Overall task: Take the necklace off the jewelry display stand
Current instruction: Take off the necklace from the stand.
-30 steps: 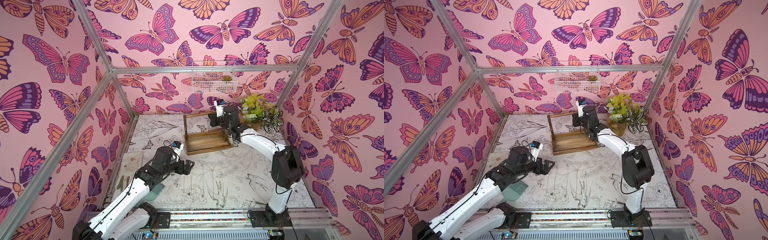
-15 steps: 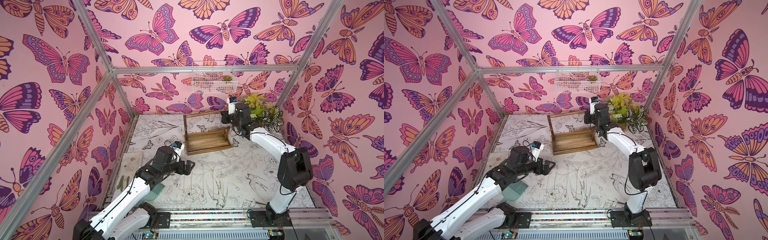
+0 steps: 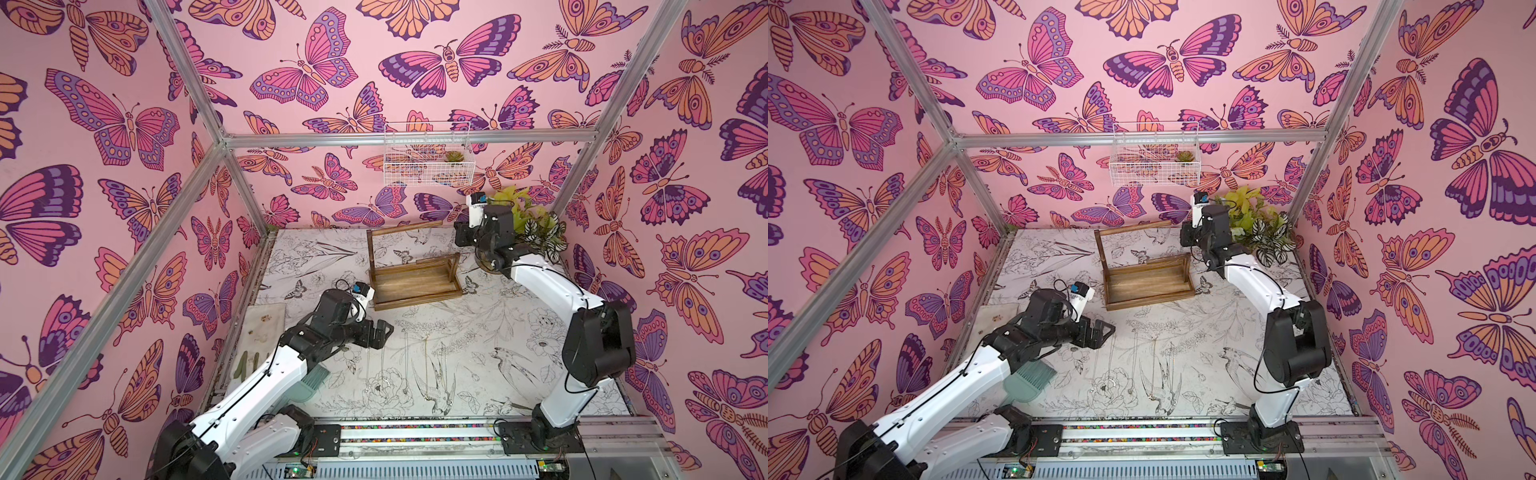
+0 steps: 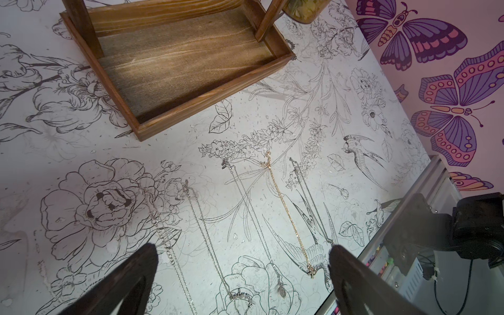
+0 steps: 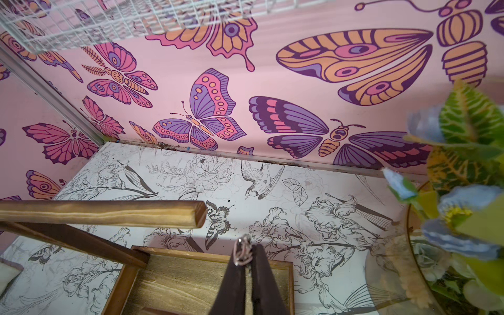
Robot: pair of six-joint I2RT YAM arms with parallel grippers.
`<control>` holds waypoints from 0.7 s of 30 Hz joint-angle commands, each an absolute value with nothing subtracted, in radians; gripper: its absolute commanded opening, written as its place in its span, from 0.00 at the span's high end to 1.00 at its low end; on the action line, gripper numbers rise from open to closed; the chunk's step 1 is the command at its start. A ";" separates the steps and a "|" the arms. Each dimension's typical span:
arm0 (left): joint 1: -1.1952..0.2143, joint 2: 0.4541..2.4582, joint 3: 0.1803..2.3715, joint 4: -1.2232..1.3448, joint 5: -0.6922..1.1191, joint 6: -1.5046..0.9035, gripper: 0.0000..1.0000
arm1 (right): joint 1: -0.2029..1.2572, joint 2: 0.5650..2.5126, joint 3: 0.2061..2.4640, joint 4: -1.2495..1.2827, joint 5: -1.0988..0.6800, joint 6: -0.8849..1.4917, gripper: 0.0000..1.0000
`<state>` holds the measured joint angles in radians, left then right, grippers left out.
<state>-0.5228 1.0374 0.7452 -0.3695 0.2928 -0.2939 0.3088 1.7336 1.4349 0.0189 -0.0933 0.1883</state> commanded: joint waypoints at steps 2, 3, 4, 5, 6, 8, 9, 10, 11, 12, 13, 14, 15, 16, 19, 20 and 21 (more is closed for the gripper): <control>-0.528 1.077 0.792 -0.320 0.321 -0.265 0.00 | 0.305 1.670 1.454 -0.027 -0.139 0.156 1.00; -0.532 1.091 0.800 -0.312 0.323 -0.262 0.00 | 0.305 1.657 1.450 -0.028 -0.141 0.154 1.00; -0.536 1.105 0.810 -0.304 0.324 -0.259 0.00 | 0.304 1.644 1.449 -0.033 -0.136 0.150 1.00; -0.540 1.117 0.818 -0.295 0.327 -0.256 0.00 | 0.305 1.633 1.448 -0.039 -0.137 0.146 1.00; -0.545 1.131 0.829 -0.283 0.330 -0.253 0.00 | 0.305 1.620 1.447 -0.046 -0.136 0.142 1.00; -0.555 1.166 0.852 -0.267 0.332 -0.242 0.00 | 0.304 1.596 1.450 -0.063 -0.139 0.131 1.00; -0.560 1.184 0.866 -0.257 0.334 -0.236 0.00 | 0.304 1.586 1.454 -0.074 -0.142 0.127 1.00; -0.565 1.201 0.880 -0.246 0.338 -0.231 0.00 | 0.305 1.579 1.461 -0.087 -0.146 0.121 1.00; -0.569 1.217 0.893 -0.233 0.340 -0.226 0.00 | 0.305 1.579 1.469 -0.102 -0.152 0.117 1.00; -0.575 1.235 0.909 -0.222 0.344 -0.221 0.00 | 0.307 1.547 1.475 -0.118 -0.160 0.112 1.00; -0.580 1.254 0.926 -0.214 0.348 -0.217 0.00 | 0.306 1.535 1.483 -0.130 -0.167 0.108 1.00; -0.584 1.262 0.941 -0.205 0.354 -0.212 0.00 | 0.307 1.524 1.488 -0.141 -0.174 0.108 1.00; -0.588 1.306 0.957 -0.196 0.359 -0.205 0.00 | 0.306 1.511 1.491 -0.154 -0.179 0.106 1.00; -0.594 1.325 0.973 -0.183 0.363 -0.197 0.00 | 0.306 1.497 1.493 -0.164 -0.180 0.106 1.00; -0.611 1.380 1.020 -0.154 0.382 -0.169 0.00 | 0.306 1.451 1.490 -0.196 -0.192 0.104 1.00; -0.617 1.396 1.036 -0.149 0.387 -0.163 0.00 | 0.306 1.437 1.487 -0.205 -0.194 0.103 1.00; -0.620 1.416 1.054 -0.140 0.397 -0.156 0.00 | 0.306 1.421 1.485 -0.219 -0.196 0.100 1.00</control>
<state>-0.6086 1.3861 1.0138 -0.1879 0.3561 -0.2008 0.3088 1.4696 1.4532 -0.1658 -0.1738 0.1219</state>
